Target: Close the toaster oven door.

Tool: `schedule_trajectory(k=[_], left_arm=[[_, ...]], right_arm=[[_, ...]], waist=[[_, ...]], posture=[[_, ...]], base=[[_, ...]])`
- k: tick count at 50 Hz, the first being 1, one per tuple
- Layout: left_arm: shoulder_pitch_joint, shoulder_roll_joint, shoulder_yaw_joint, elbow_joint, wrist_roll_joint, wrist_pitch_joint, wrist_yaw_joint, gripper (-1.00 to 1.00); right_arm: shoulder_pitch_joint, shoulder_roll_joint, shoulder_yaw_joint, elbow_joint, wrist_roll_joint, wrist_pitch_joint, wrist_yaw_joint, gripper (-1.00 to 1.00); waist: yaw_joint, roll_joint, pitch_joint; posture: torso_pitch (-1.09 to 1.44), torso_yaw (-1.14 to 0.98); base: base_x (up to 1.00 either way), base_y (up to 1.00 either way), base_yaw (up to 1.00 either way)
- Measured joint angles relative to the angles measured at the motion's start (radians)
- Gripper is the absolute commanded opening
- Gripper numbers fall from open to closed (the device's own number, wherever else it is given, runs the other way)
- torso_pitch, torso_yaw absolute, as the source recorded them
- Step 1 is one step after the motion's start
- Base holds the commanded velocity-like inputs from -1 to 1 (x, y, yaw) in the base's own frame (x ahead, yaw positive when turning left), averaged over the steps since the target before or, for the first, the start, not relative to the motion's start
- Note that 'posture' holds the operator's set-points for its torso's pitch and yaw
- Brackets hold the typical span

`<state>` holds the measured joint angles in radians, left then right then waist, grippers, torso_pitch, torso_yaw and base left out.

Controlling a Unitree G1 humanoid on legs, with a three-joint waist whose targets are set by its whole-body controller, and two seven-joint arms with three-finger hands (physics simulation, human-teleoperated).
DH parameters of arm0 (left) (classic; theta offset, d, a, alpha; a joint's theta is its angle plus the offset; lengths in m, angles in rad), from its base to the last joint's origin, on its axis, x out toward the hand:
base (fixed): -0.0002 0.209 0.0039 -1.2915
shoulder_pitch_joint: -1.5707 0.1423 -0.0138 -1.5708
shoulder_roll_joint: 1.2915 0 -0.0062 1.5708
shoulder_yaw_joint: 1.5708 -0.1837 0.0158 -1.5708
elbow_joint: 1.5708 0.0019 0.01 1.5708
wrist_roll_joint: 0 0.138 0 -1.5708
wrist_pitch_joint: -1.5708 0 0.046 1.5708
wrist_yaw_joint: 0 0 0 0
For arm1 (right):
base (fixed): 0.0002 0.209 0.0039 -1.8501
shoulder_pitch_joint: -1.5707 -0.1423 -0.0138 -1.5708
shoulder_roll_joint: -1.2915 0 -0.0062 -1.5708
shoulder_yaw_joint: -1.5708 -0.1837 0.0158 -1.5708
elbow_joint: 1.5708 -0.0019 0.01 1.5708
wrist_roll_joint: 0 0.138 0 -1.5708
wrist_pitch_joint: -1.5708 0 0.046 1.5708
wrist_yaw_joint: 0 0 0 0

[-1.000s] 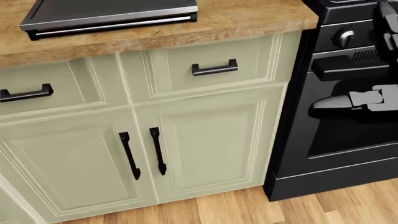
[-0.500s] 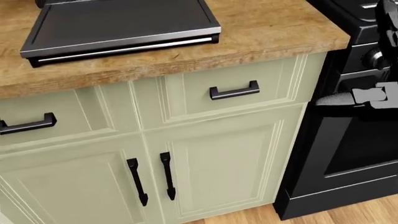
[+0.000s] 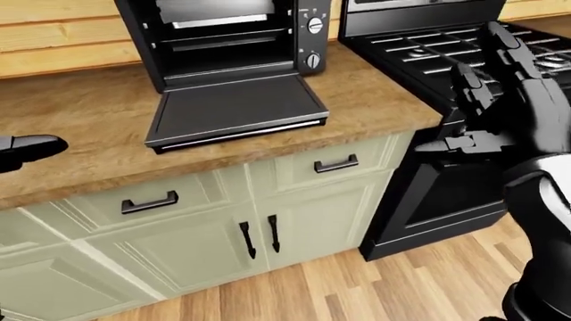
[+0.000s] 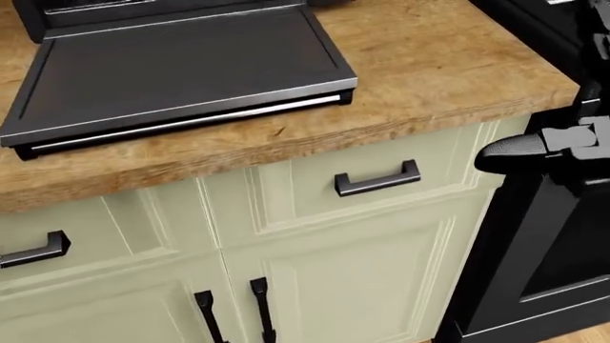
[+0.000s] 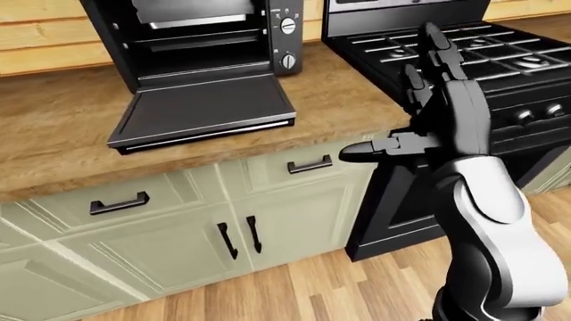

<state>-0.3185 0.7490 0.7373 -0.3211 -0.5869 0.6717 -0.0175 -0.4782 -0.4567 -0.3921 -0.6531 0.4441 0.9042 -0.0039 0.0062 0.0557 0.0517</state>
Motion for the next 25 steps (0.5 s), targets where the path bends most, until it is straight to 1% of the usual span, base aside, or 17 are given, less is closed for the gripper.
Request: schedule_trajectory(k=[5,7,8,9,10,12,14,16,18,19,20,21,22,23,24,25], left_arm=[[-0.009,0.011,0.007,-0.018,-0.009,-0.009,0.0,1.0],[-0.012,0.015,0.008,-0.016,-0.011,-0.01,0.002,1.0],[-0.014,0.011,0.006,-0.018,-0.013,-0.01,0.002,1.0],[-0.011,0.003,0.0,-0.02,-0.015,-0.009,0.002,1.0],[-0.007,0.001,-0.01,-0.018,-0.019,-0.005,0.0,1.0],[-0.004,0.002,-0.02,-0.012,-0.027,0.004,-0.004,1.0],[-0.007,0.006,-0.013,-0.007,-0.033,0.008,-0.003,1.0],[-0.009,0.012,0.0,-0.012,-0.036,0.003,0.002,1.0],[-0.01,0.016,0.007,-0.018,-0.038,-0.007,0.005,1.0],[-0.011,0.019,0.009,-0.02,-0.039,-0.011,0.005,1.0],[-0.012,0.022,0.01,-0.02,-0.04,-0.013,0.006,1.0],[-0.013,0.026,0.013,-0.018,-0.041,-0.015,0.007,1.0],[-0.011,0.023,0.018,-0.013,-0.043,-0.015,0.01,1.0],[-0.006,0.019,0.021,-0.006,-0.046,-0.009,0.015,1.0],[0.0,0.017,0.022,0.003,-0.048,-0.001,0.019,1.0],[0.001,0.019,0.02,0.009,-0.049,0.006,0.023,1.0]], right_arm=[[-0.015,-0.008,-0.014,-0.019,0.0,-0.012,-0.01,1.0],[-0.018,-0.009,-0.01,-0.019,0.002,-0.015,-0.011,1.0],[-0.019,-0.013,-0.011,-0.016,0.003,-0.015,-0.011,1.0],[-0.015,-0.013,-0.015,-0.011,0.003,-0.015,-0.012,1.0],[-0.008,-0.01,-0.018,-0.004,0.001,-0.011,-0.015,1.0],[0.001,-0.009,-0.02,0.008,-0.003,0.001,-0.02,1.0],[-0.006,-0.013,-0.019,0.006,-0.003,0.01,-0.023,1.0],[-0.014,-0.017,-0.022,-0.009,0.001,0.006,-0.023,1.0],[-0.017,-0.02,-0.025,-0.018,0.004,-0.002,-0.022,1.0],[-0.018,-0.021,-0.025,-0.019,0.005,-0.005,-0.022,1.0],[-0.021,-0.022,-0.025,-0.019,0.006,-0.006,-0.022,1.0],[-0.022,-0.016,-0.021,-0.019,0.007,-0.007,-0.023,1.0],[-0.016,-0.009,-0.013,-0.018,0.01,-0.005,-0.022,1.0],[-0.011,-0.007,-0.002,-0.015,0.014,0.0,-0.02,1.0],[-0.009,-0.007,0.006,-0.011,0.019,0.007,-0.017,1.0],[-0.009,-0.008,0.008,-0.01,0.022,0.013,-0.016,1.0]], waist=[[0.008,-0.058,0.0],[0.011,-0.09,-0.005],[0.007,-0.091,-0.007],[-0.001,-0.078,0.001],[-0.007,-0.077,0.007],[-0.016,-0.082,0.004],[-0.017,-0.072,-0.001],[-0.018,-0.051,0.001],[-0.023,-0.024,0.004],[-0.025,-0.008,0.002],[-0.026,0.014,-0.002],[-0.021,0.019,-0.005],[-0.012,0.009,0.003],[-0.006,0.011,0.008],[-0.002,0.014,0.009],[0.001,0.01,0.006]], posture=[[0.0,0.0],[0.0,0.0],[0.0,0.0],[0.0,0.0],[0.0,0.0],[0.0,0.0],[0.0,0.0],[0.0,0.0],[0.0,0.0],[0.0,0.0],[0.0,0.0],[0.0,0.0],[0.0,0.0],[0.0,0.0],[0.0,0.0],[0.0,0.0]], base=[[0.24,0.06,0.0],[0.23,0.05,0.0],[0.23,0.06,0.0],[0.23,0.05,0.0],[0.23,0.07,0.0],[0.23,0.06,0.0],[0.23,0.06,0.0],[0.23,0.05,0.0],[0.23,0.06,0.0],[0.24,0.05,0.0],[0.23,0.05,0.0],[0.23,0.06,0.0],[0.23,0.06,0.0],[0.23,0.09,0.0],[0.23,0.09,0.0],[0.23,0.09,0.0]])
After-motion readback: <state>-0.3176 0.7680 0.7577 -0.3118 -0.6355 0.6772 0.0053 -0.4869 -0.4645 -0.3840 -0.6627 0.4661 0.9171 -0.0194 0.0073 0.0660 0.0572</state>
